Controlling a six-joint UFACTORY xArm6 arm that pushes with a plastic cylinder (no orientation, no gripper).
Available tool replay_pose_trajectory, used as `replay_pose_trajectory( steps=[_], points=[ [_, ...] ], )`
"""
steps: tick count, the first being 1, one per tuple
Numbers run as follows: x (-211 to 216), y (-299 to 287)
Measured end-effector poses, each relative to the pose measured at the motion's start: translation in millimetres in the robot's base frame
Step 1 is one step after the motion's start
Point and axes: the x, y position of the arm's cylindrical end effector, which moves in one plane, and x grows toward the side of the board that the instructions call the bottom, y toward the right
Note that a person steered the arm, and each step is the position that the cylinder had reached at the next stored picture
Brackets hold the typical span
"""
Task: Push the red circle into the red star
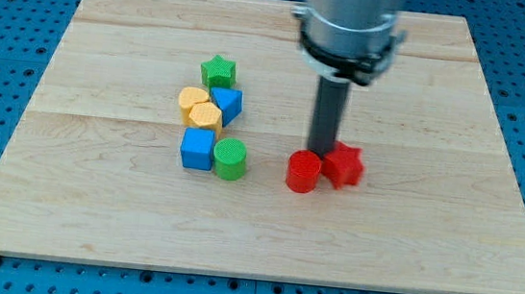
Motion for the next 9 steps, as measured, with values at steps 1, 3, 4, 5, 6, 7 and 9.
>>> replay_pose_trajectory(
  steps=[1,3,4,5,6,7,9],
  points=[
    [23,-18],
    [37,-55],
    [12,-36],
    [10,-89],
    [26,-108],
    [61,-124],
    [72,-96]
  ],
)
